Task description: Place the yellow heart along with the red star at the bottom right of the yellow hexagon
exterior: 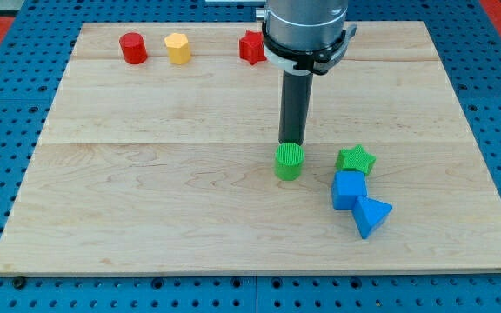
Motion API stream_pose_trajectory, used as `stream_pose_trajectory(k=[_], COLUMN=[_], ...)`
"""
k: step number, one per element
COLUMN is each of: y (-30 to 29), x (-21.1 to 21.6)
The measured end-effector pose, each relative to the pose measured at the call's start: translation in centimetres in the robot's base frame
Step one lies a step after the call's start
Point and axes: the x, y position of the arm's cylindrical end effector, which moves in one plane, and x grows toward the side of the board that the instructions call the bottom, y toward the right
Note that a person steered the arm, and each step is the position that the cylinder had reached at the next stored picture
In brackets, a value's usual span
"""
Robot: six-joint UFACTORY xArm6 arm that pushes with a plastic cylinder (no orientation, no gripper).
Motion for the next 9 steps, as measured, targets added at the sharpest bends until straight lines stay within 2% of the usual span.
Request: stream_pose_trajectory(k=[2,3,4,5,9], y=[0.9,9.0,15.3,19.0,23.6], x=[-6.7,-11.5,-12.6,-12.6,-12.6])
